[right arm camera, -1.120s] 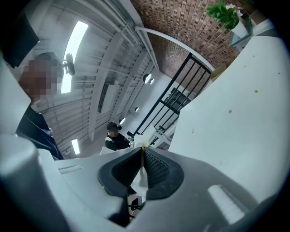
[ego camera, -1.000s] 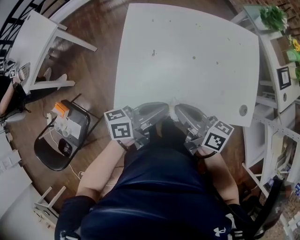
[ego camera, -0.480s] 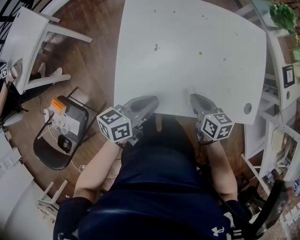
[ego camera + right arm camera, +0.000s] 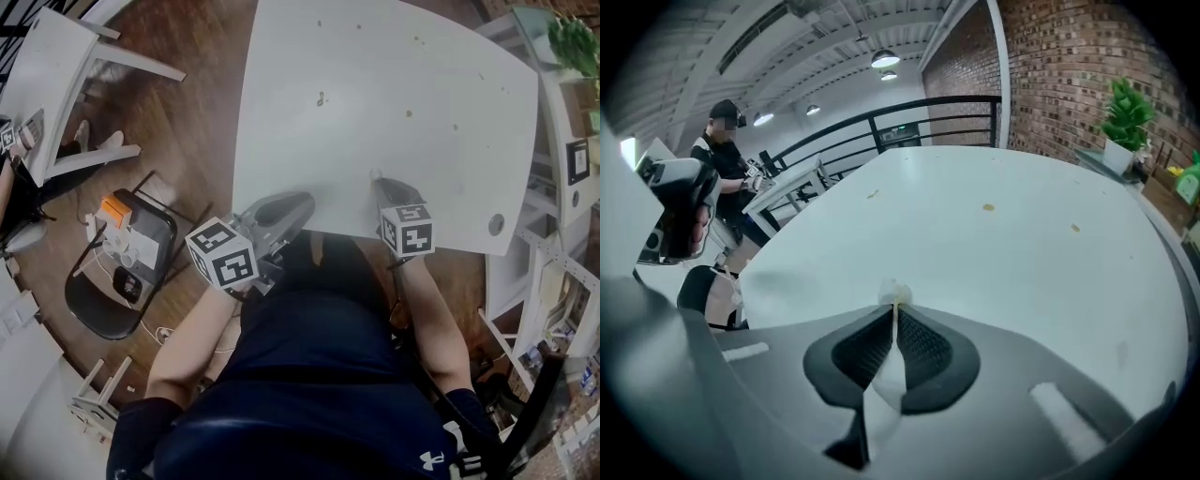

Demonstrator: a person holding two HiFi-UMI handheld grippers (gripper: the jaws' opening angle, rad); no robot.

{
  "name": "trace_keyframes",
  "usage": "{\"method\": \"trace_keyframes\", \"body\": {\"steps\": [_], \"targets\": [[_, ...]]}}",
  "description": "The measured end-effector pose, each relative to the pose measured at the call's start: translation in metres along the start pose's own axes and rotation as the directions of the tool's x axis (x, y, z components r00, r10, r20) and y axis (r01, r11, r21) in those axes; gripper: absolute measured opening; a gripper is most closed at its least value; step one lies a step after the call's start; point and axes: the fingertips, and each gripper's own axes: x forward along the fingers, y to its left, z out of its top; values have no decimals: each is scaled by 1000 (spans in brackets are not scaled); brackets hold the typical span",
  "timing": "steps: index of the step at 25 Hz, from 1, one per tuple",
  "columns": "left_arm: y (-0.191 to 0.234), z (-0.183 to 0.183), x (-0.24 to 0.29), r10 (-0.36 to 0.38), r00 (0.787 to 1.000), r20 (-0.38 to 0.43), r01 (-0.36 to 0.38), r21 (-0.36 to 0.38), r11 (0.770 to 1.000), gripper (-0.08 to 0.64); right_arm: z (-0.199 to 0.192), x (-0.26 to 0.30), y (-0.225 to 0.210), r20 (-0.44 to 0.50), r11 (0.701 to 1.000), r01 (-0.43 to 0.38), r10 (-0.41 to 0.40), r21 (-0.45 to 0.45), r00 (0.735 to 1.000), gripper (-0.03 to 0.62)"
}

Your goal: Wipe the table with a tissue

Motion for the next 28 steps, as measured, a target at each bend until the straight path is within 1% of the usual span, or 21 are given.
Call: {"method": "trace_keyframes", "body": {"steps": [4, 9, 11, 14, 15, 16, 19, 22, 25, 28], "targets": [[6, 6, -4, 12, 1000, 6, -12, -23, 1000, 38, 3, 1, 3, 9, 1000, -13, 13, 24, 1000, 21], [7, 8, -4, 0, 1000, 13, 1, -33, 999, 38, 5, 6, 20, 8, 999, -41, 41, 6, 999, 20], [4, 9, -3, 6, 1000, 3, -6, -34, 999, 38, 5, 9, 32, 0, 998, -60, 60, -30, 998, 21], [0, 7, -2, 17, 1000, -13, -17, -35, 999, 38, 1, 12, 45, -17, 989, -68, 66, -131, 998, 21], [-1, 6, -1, 18, 1000, -15, -19, -33, 999, 38, -1, 11, 46, -22, 986, -70, 67, -152, 997, 20], [-3, 5, 1, 19, 1000, -17, -19, -31, 999, 38, -3, 10, 44, -25, 985, -72, 69, -158, 997, 20], [-7, 3, 7, 9, 1000, 5, -9, -23, 1000, 37, -8, 4, 29, -29, 989, -65, 62, -131, 998, 20], [-15, 1, 14, -1, 999, 34, 2, -29, 1000, 34, -10, -2, 5, -24, 993, -37, 34, -110, 999, 20], [-23, 0, 14, -4, 999, 42, 6, -41, 999, 32, -6, -6, -16, -21, 996, -1, -1, -88, 1000, 20], [-20, -1, 6, 0, 999, 55, 3, -50, 999, 32, -1, -3, -20, -27, 996, 17, -19, -91, 999, 20]]}}
